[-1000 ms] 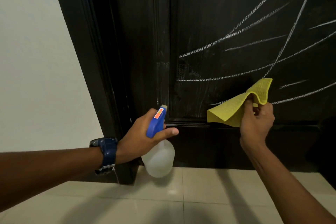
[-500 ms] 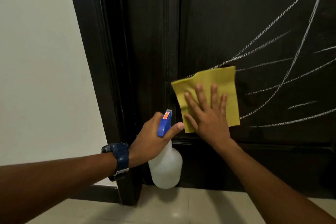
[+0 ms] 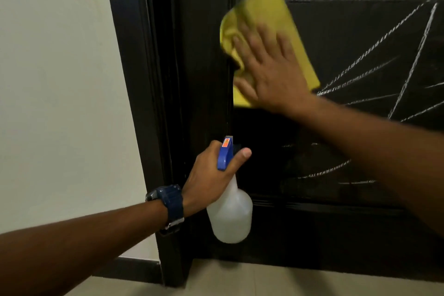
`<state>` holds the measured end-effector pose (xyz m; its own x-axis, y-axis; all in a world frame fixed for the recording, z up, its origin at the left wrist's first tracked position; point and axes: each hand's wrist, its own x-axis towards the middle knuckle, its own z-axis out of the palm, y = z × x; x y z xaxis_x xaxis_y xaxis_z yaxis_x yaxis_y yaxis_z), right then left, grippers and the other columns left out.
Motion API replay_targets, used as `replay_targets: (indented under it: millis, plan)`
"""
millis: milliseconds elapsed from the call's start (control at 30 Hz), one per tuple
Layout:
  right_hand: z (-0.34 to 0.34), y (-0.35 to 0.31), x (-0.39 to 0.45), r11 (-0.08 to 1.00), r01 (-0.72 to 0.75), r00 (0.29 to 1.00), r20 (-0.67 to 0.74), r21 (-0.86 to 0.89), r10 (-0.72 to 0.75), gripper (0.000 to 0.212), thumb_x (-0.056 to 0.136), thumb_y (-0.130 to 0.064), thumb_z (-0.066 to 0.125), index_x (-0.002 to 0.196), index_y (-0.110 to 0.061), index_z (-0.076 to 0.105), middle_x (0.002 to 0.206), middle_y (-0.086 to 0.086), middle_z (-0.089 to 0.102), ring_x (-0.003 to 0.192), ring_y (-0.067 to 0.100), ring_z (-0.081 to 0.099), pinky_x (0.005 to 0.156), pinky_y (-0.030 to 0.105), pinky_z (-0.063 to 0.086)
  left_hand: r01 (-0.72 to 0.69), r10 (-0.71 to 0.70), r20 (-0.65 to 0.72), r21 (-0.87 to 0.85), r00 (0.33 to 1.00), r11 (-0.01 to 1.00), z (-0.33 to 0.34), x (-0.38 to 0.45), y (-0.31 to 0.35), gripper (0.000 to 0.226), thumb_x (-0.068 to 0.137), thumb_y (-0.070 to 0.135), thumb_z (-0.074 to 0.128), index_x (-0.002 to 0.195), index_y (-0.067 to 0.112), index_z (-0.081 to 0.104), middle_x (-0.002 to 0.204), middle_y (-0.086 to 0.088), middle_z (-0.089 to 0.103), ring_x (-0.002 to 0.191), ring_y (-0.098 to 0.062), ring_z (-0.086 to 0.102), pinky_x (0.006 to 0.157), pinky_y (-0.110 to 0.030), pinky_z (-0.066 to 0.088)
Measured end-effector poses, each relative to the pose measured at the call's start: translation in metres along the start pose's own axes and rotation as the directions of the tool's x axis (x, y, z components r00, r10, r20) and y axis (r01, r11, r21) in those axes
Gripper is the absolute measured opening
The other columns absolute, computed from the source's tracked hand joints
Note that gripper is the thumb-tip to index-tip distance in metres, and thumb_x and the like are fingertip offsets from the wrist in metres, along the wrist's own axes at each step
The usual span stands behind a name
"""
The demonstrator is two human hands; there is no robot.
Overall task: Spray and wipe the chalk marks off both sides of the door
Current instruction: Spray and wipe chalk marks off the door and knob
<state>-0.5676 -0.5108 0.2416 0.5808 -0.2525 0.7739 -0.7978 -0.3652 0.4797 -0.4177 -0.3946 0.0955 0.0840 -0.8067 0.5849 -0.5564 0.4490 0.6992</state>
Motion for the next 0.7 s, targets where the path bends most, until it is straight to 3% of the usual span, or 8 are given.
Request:
replay_targets:
  millis: [133,267,367,433,533,600,667,700]
  plan:
    - [-0.032,0.022,0.061,0.987,-0.156,0.988,-0.012,-0.045,0.156,0.076,0.101,-0.060,0.020,0.161,-0.015,0.008,0.169,0.011,0.005,0.155,0.034,0.003,0.124,0.055,0.005,-0.003,0.003,-0.071,-0.003,0.997,1.000,-0.005,0.024,0.007,0.055,0.081,0.067,0.055,0.077,0.013,0.049,0.068,0.004,0.048,0.055,-0.002,0.044,0.055,-0.014,0.041]
    - [0.001,-0.020,0.015,0.985,-0.159,0.986,-0.064,-0.074,0.154,0.071,0.103,-0.049,0.029,0.160,-0.010,0.015,0.168,0.012,0.012,0.154,0.037,0.006,0.122,0.059,0.004,-0.038,0.053,-0.153,0.097,0.987,0.995,-0.021,0.047,0.015,0.068,0.077,0.078,0.051,0.076,0.010,0.051,0.069,-0.001,0.054,0.058,-0.008,0.049,0.055,-0.018,0.040]
    - [0.051,-0.068,-0.072,0.999,-0.040,0.999,-0.016,-0.014,0.040,0.068,0.100,-0.042,0.043,0.157,-0.007,0.028,0.164,0.014,0.026,0.154,0.038,0.000,0.121,0.057,-0.002,-0.063,0.085,-0.226,0.102,0.970,0.993,-0.037,0.056,0.026,0.078,0.074,0.084,0.045,0.080,0.008,0.058,0.075,-0.007,0.063,0.068,-0.018,0.061,0.062,-0.032,0.047]
    - [0.077,-0.099,-0.143,0.996,0.089,0.986,0.140,0.003,-0.088,0.068,0.098,-0.041,0.048,0.156,-0.009,0.031,0.162,0.012,0.032,0.153,0.038,-0.011,0.122,0.056,-0.006,-0.066,0.089,-0.251,0.098,0.964,0.993,-0.045,0.057,0.035,0.078,0.075,0.083,0.044,0.083,0.007,0.061,0.078,-0.010,0.066,0.074,-0.023,0.064,0.069,-0.037,0.050]
    - [0.086,-0.114,-0.202,0.977,0.211,0.937,0.283,0.015,-0.207,0.066,0.100,-0.044,0.040,0.157,-0.014,0.026,0.161,0.006,0.035,0.155,0.031,0.005,0.123,0.053,-0.008,-0.123,0.145,-0.233,0.108,0.962,0.987,-0.049,0.049,0.045,0.078,0.078,0.084,0.044,0.080,0.008,0.061,0.074,-0.011,0.065,0.069,-0.023,0.062,0.067,-0.034,0.050]
    - [0.070,-0.102,-0.190,0.992,0.117,0.961,0.246,0.042,-0.124,0.068,0.099,-0.046,0.043,0.158,-0.016,0.027,0.163,0.006,0.031,0.154,0.027,0.008,0.124,0.049,-0.002,-0.162,0.177,-0.207,0.088,0.962,0.983,-0.048,0.044,0.053,0.079,0.077,0.085,0.044,0.075,0.008,0.059,0.068,-0.013,0.062,0.064,-0.026,0.061,0.065,-0.043,0.051]
    - [0.049,-0.082,-0.152,0.978,-0.177,0.979,0.123,0.108,0.163,0.077,0.096,-0.047,0.048,0.160,-0.013,0.021,0.168,0.011,0.014,0.155,0.030,0.005,0.124,0.048,0.007,-0.185,0.194,-0.169,0.068,0.966,0.980,-0.046,0.041,0.062,0.081,0.077,0.086,0.046,0.071,0.005,0.057,0.063,-0.016,0.060,0.060,-0.032,0.060,0.064,-0.054,0.051]
    - [0.037,-0.063,-0.127,0.926,-0.340,0.940,0.051,0.167,0.336,0.081,0.096,-0.049,0.047,0.160,-0.010,0.016,0.168,0.012,0.007,0.155,0.032,0.005,0.124,0.049,0.009,-0.196,0.203,-0.144,0.056,0.969,0.979,-0.043,0.042,0.069,0.082,0.076,0.085,0.047,0.070,0.004,0.057,0.061,-0.016,0.059,0.059,-0.033,0.060,0.063,-0.055,0.050]
